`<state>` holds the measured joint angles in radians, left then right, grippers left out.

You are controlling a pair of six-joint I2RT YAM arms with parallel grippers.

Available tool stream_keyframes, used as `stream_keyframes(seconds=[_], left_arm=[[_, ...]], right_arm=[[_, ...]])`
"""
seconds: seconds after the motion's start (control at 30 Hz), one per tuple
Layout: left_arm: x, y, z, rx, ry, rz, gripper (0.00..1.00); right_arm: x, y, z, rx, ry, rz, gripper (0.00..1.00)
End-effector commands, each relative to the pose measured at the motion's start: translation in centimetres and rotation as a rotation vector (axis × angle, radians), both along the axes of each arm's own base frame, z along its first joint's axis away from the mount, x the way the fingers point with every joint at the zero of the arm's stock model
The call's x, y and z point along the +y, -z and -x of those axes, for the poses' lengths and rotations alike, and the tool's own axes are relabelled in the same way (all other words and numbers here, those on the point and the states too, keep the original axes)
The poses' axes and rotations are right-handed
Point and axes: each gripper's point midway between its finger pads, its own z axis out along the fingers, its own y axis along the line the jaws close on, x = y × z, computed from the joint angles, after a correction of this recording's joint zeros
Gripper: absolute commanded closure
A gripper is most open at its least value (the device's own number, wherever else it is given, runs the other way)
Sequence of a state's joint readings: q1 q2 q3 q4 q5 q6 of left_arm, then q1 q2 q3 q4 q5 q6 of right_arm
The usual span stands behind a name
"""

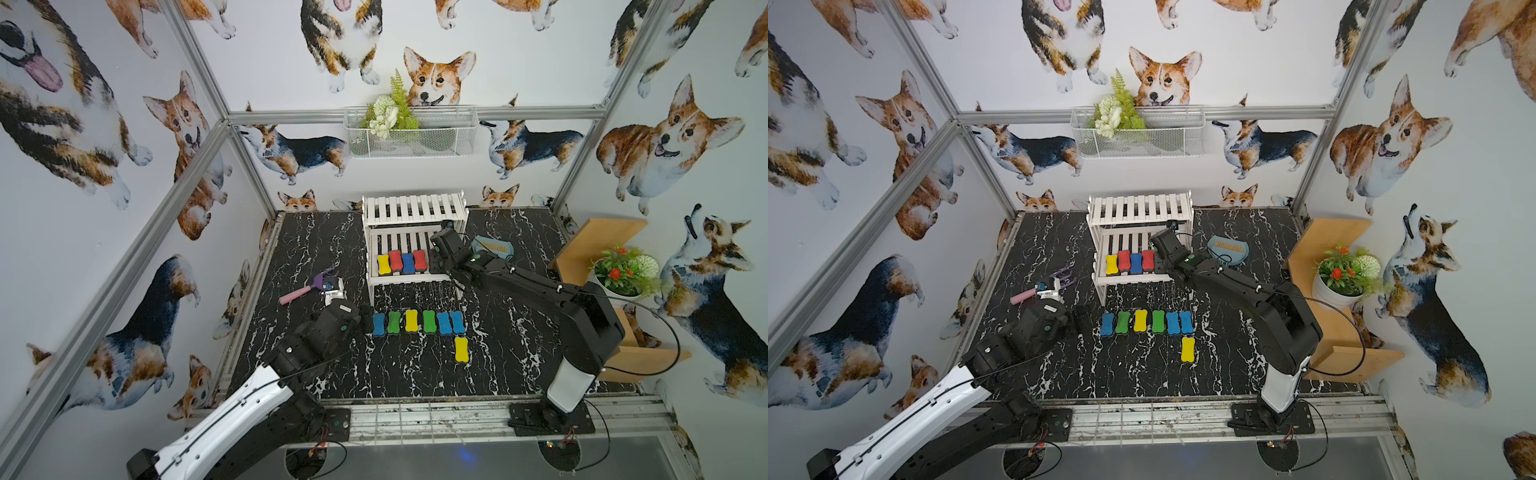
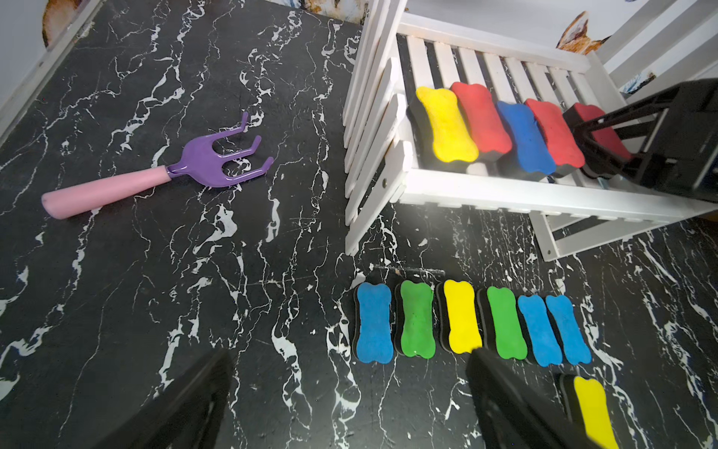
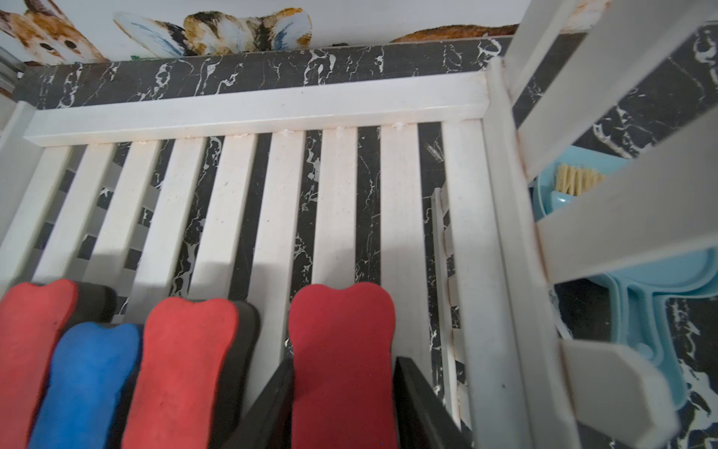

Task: Remove the whiteboard erasers from the shelf
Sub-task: Pick up the whiteboard eraser from the shelf, then place the whiteboard eraser at the center of the board.

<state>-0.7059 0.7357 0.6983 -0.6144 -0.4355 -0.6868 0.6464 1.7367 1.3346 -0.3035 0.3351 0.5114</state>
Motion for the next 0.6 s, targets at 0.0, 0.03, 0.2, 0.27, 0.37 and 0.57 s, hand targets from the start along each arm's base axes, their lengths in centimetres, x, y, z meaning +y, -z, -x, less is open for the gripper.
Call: stream_keyframes(seconds=[0.0, 0.03, 0.2, 0.27, 0.37, 0.57], left_arm=[[-0.1, -0.1, -0.1, -0.003, 0.0, 0.009, 0.01], [-0.1, -0.1, -0.1, -0.005, 0.0, 0.01, 0.01], [-0.1, -0.3, -0.2, -0.013, -0.003, 0.013, 0.01], [-0.2, -0.3, -0.3, -0.017, -0.003, 0.016, 0.01], [-0.2, -0.3, -0.4, -0.02, -0.003, 0.017, 0.01], [-0.4, -0.1, -0.5, -0.02, 0.0, 0.024, 0.01]], right_arm=[[0.1, -1.8, 0.5, -0.023, -0.013, -0.026, 0.61], [0.2, -2.6, 0.8, -0.035, -0.017, -0.037, 0.62], [-0.2, -4.6, 4.0, -0.048, -0.04, -0.086, 0.64], [-0.5, -4.1, 6.3, -0.026, -0.05, -0.113, 0.64], [-1.1, -2.2, 10.5, 0.028, -0.063, -0.135, 0.64], [-1.8, 3.1, 18.3, 0.185, -0.068, -0.254, 0.64]])
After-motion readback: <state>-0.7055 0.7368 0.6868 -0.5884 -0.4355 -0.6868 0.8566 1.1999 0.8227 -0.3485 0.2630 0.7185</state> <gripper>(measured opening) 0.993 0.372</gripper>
